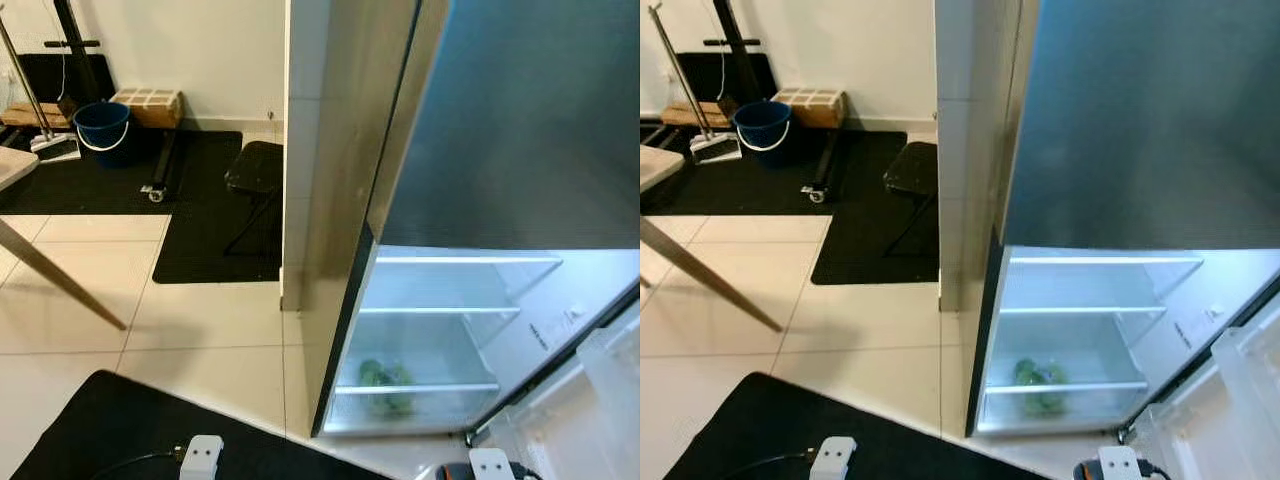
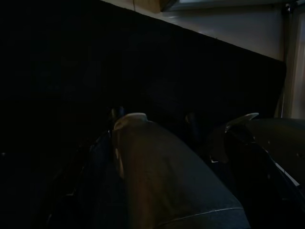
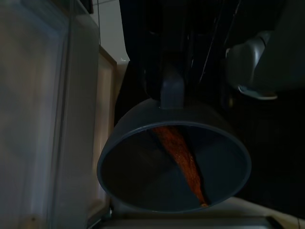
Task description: Restocking fridge
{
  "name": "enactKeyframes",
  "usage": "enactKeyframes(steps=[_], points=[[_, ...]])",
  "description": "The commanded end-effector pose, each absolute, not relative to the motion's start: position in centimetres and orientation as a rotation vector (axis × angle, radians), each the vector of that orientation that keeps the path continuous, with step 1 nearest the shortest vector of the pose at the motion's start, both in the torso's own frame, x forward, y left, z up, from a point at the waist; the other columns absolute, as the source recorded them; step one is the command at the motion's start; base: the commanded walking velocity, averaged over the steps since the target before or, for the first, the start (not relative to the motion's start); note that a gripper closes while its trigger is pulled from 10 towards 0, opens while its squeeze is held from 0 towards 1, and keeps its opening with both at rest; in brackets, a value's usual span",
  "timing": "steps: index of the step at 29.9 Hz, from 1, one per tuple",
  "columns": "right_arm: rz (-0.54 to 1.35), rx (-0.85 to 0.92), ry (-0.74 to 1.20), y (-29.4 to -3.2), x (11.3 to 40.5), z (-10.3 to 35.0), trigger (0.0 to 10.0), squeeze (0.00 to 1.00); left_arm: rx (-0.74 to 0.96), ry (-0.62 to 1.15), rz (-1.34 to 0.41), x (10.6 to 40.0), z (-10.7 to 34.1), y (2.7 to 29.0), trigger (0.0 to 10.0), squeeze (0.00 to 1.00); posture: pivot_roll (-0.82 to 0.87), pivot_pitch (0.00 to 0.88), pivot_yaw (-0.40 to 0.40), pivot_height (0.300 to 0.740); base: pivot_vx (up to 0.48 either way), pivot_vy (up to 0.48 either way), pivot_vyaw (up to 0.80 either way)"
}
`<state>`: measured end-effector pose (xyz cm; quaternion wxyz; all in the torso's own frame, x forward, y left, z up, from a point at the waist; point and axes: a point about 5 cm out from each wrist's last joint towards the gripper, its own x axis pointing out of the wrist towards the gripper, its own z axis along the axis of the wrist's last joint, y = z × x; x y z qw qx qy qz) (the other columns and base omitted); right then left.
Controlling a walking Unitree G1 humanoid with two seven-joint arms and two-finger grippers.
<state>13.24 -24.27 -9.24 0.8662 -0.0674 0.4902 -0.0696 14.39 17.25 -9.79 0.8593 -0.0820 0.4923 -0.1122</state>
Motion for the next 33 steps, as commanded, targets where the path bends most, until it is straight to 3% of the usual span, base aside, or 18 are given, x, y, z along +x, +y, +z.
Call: enactKeyframes(steps=[1, 14, 25, 33], points=[[-0.145, -0.149, 1.036, -24.39, 13.02, -9.29, 10.0, 0.0, -0.153, 1.055, -0.251, 13.88, -9.97, 17.31, 10.0, 0.0, 0.08, 0.0, -0.045, 0.74, 0.322, 0.0, 0.0], [-0.142, -0.147, 1.035, -24.32, 13.04, -9.3, 10.0, 0.0, -0.152, 1.048, -0.255, 14.0, -9.92, 17.3, 10.0, 0.0, 0.08, 0.0, -0.043, 0.74, 0.319, 0.0, 0.0], [-0.143, -0.142, 1.04, -24.26, 12.73, -9.41, 10.0, 0.0, -0.155, 1.053, -0.259, 13.86, -9.97, 17.23, 10.0, 0.0, 0.08, 0.0, -0.041, 0.74, 0.0, 0.0, 0.0], [-0.147, -0.143, 1.041, -24.39, 12.64, -9.4, 10.0, 0.0, -0.176, 1.056, -0.276, 13.72, -10.0, 16.97, 10.0, 0.0, 0.08, 0.0, -0.041, 0.74, 0.0, -0.463, 0.0]])
